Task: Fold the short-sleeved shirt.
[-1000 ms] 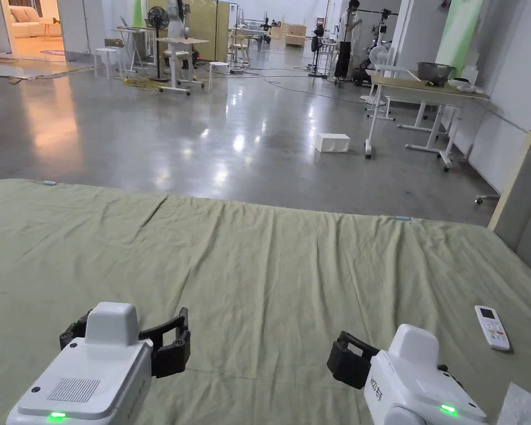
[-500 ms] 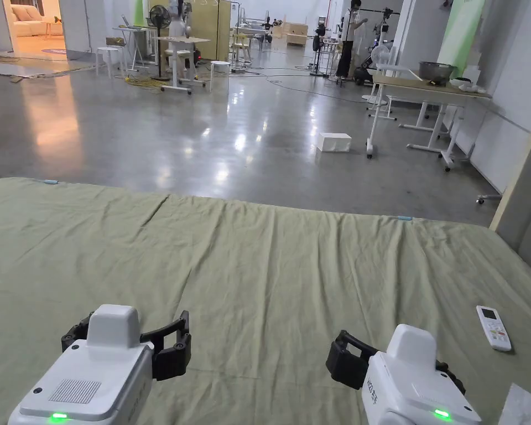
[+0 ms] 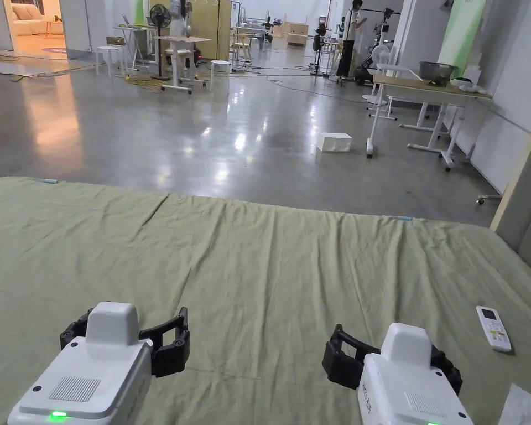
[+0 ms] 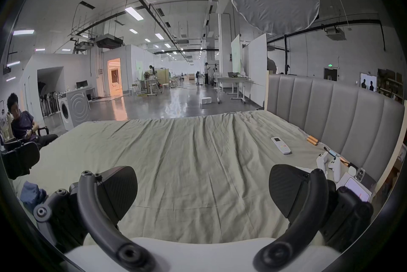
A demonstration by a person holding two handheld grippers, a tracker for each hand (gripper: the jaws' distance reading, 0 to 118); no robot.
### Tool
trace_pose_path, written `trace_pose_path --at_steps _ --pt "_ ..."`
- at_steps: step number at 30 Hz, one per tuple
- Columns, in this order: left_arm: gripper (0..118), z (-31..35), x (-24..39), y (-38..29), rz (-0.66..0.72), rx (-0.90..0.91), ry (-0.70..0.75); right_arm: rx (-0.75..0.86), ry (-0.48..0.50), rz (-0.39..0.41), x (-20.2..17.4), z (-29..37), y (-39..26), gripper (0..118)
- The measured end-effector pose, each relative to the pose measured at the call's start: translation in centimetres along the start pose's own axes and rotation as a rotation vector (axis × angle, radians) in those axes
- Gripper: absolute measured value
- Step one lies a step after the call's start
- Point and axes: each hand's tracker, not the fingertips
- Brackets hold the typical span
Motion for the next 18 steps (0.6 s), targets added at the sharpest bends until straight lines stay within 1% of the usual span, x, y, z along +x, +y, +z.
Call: trace_pose_path --at_steps 2,8,14,18 --pt "99 -0.03 -0.07 0.00 -0.001 0.002 0.002 0.023 0.013 -0.014 0.23 -0.10 -0.18 118" --pt "99 -0.16 -0.12 -0.03 -0.028 0.006 0.014 0.045 0.031 -0.008 0.65 -0.24 -0.45 118" --pt "99 -0.27 -0.15 -0.01 -0.039 0.015 0.022 0.072 0.046 0.031 0.62 -0.21 -0.75 118" --pt "99 -0.37 -0.23 -0.10 -0.043 0.019 0.025 0.084 0.036 0.052 0.42 -0.31 -0.83 118"
